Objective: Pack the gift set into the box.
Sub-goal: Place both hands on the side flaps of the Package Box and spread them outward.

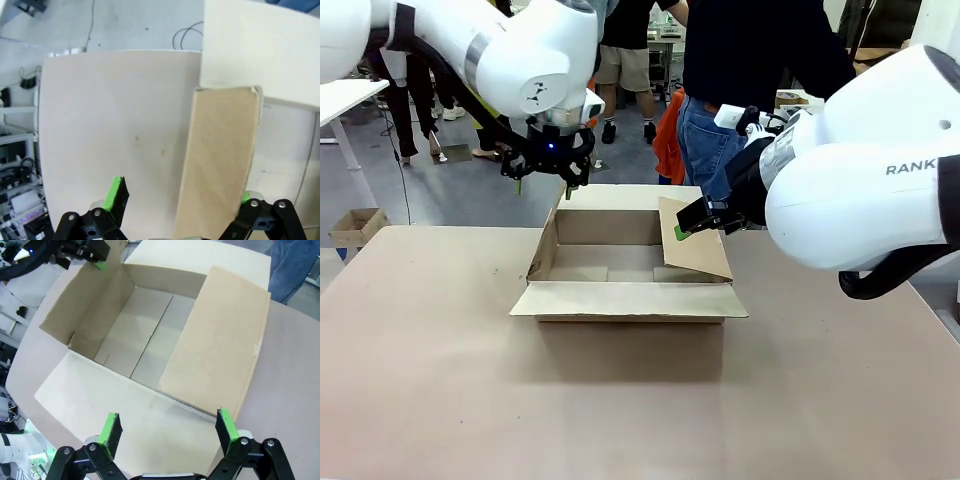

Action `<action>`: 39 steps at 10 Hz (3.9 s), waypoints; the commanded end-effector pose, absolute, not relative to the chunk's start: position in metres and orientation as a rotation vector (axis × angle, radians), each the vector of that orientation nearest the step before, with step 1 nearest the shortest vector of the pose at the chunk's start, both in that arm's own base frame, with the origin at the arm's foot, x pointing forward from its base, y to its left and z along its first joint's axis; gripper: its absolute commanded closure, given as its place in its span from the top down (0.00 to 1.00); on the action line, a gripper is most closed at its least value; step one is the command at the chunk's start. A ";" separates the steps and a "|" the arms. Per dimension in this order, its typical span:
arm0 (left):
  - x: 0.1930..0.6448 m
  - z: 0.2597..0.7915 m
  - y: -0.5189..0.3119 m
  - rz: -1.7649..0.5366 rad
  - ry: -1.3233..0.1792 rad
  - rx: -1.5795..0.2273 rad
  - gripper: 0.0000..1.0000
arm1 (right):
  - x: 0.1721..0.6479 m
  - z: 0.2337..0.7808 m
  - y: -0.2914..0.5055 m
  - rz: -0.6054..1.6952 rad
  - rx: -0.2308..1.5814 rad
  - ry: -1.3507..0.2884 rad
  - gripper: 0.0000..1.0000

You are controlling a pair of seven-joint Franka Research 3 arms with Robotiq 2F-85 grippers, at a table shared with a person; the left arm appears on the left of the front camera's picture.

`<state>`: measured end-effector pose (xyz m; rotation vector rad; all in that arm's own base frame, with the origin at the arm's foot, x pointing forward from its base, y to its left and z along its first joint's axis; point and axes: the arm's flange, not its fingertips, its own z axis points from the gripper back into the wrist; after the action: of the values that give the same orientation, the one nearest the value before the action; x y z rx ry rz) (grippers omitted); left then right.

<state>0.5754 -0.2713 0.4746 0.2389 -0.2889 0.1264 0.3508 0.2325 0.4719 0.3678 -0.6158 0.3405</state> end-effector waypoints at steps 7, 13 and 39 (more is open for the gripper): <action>0.587 0.445 -0.127 0.159 -0.055 -0.124 1.00 | 0.351 0.475 0.236 0.321 0.357 -0.622 1.00; 0.594 0.441 -0.125 0.173 -0.055 -0.105 1.00 | 0.351 0.472 0.233 0.341 0.367 -0.617 1.00; 0.594 0.441 -0.125 0.173 -0.055 -0.105 1.00 | 0.517 0.417 0.381 0.044 -0.499 -0.223 1.00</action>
<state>0.5950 -0.1266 0.4390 -0.1247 -0.0473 0.1620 0.5164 0.3824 0.4093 -0.4397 -0.2077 0.0560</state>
